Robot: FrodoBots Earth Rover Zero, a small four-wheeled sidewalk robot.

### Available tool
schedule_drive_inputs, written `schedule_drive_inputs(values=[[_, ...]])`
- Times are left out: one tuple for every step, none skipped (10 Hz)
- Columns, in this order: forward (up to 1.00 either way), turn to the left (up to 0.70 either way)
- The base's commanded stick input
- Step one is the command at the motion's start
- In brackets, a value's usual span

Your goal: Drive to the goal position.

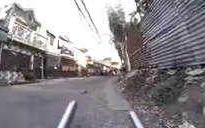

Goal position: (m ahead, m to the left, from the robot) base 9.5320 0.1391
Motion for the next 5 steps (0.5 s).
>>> schedule_drive_inputs(values=[[0.85,0.00],[0.85,0.00],[0.85,0.00],[0.85,0.00],[0.85,0.00]])
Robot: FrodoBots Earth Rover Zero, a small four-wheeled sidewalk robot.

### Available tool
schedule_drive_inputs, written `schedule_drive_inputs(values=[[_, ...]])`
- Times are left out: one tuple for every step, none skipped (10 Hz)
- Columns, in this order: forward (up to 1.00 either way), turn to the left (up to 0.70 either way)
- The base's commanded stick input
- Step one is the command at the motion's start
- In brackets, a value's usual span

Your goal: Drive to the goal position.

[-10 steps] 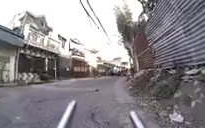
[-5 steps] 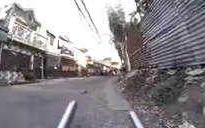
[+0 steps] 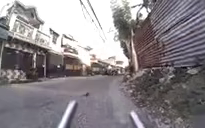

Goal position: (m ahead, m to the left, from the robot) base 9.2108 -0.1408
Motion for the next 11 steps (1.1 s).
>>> schedule_drive_inputs(values=[[0.85,0.00],[0.85,0.00],[0.85,0.00],[0.85,0.00],[0.85,0.00],[0.85,0.00],[0.85,-0.06],[0.85,-0.12],[0.85,-0.19],[0.85,-0.26],[0.85,-0.32]])
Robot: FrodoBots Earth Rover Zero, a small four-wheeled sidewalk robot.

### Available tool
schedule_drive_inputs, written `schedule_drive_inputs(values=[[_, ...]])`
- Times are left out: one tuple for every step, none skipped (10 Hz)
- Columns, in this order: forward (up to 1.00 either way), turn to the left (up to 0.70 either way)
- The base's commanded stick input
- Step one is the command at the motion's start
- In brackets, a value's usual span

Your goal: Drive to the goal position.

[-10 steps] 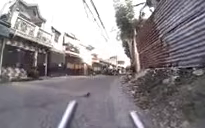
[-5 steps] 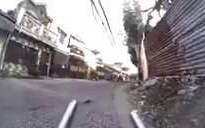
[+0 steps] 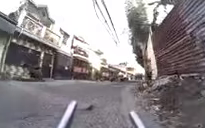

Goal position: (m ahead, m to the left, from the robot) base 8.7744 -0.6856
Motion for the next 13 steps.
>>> schedule_drive_inputs(values=[[0.85,-0.34],[0.85,-0.34],[0.85,-0.34],[0.85,-0.34],[0.85,-0.34],[0.85,-0.34],[0.85,-0.34],[0.85,-0.34],[0.85,-0.34],[0.85,-0.34],[0.85,-0.34],[0.85,-0.34],[0.85,-0.34]])
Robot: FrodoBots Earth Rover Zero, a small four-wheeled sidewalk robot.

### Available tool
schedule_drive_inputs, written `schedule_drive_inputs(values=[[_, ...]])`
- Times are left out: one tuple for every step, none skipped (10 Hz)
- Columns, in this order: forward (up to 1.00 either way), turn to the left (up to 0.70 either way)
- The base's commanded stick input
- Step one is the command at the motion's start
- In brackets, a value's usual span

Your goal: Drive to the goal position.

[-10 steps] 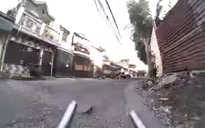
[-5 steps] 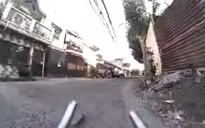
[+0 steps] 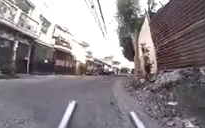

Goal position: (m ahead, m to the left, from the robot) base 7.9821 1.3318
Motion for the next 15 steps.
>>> schedule_drive_inputs(values=[[0.85,-0.34],[0.85,-0.31],[0.85,-0.10],[0.85,0.00],[0.85,0.00],[0.85,0.00],[0.85,0.00],[0.85,0.00],[0.85,0.00],[0.85,0.00],[0.85,0.00],[0.85,0.00],[0.85,0.00],[0.85,0.00],[0.85,0.00]])
